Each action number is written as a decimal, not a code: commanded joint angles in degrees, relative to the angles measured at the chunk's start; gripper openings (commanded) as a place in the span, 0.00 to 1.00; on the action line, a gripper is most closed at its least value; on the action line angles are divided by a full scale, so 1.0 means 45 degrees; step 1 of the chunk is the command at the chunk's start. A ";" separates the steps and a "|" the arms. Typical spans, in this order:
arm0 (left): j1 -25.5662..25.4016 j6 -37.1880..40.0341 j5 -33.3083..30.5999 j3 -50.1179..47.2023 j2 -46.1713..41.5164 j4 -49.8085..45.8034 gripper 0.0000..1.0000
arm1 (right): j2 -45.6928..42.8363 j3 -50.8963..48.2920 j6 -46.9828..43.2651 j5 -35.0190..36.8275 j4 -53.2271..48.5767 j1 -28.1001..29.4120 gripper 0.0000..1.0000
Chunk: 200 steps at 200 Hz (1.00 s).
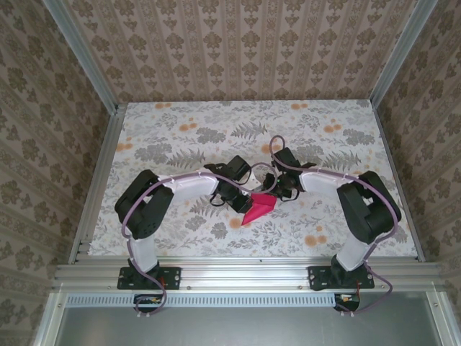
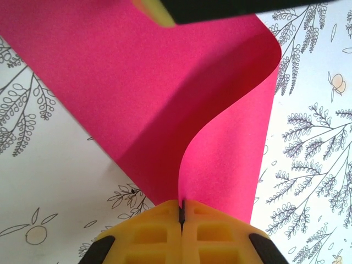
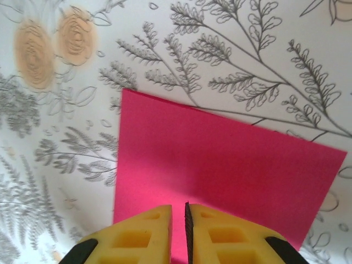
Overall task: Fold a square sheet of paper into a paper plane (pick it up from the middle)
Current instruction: Third fold the triangle at the center of the table.
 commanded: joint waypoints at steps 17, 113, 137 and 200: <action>0.0012 0.0334 0.0358 0.0542 0.0369 -0.0368 0.05 | 0.0970 0.0815 -0.1632 -0.0205 -0.1503 -0.0070 0.16; 0.0022 0.0311 0.0039 0.0791 0.0664 -0.0434 0.05 | 0.1407 0.0900 -0.2008 -0.0557 -0.1544 -0.0068 0.16; 0.0023 0.0283 -0.0068 0.0799 0.0665 -0.0412 0.05 | 0.1427 0.0888 -0.2013 -0.0566 -0.1546 -0.0070 0.16; 0.0083 0.0332 -0.0305 0.0753 0.0624 -0.0365 0.05 | 0.1475 0.0856 -0.1983 -0.0586 -0.1525 -0.0070 0.15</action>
